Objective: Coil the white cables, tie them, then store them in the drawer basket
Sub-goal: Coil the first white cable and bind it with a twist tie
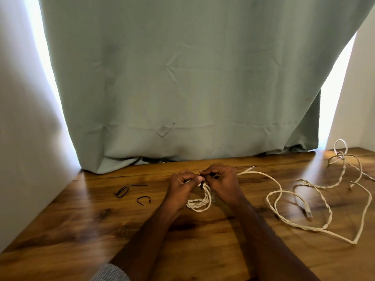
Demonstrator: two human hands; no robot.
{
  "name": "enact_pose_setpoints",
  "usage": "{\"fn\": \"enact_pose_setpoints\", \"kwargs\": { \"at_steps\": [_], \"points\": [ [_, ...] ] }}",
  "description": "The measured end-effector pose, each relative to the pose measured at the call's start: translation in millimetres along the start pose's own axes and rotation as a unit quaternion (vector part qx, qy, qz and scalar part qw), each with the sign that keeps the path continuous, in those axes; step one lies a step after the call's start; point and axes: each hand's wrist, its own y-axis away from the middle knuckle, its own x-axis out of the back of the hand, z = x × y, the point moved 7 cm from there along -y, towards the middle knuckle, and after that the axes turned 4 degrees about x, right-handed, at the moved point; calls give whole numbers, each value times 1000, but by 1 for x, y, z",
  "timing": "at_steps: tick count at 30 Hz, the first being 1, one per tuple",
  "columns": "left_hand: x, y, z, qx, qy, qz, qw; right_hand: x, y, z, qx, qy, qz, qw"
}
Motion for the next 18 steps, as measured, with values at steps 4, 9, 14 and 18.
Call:
{"fn": "enact_pose_setpoints", "kwargs": {
  "at_steps": [4, 9, 14, 18],
  "points": [
    [0, 1, 1, 8, 6, -2, 1000, -2, 0, 0, -7, -12, -5, 1000],
    [0, 2, 3, 12, 13, 2, 1000, -2, -2, 2, -3, -11, -19, 1000],
    [2, 1, 0, 24, 17, 8, 1000, -2, -2, 0, -1, -20, -26, 999],
    [3, 2, 1, 23, 24, 14, 999, -3, -1, 1, -17, -26, -34, 999]
  ]
}}
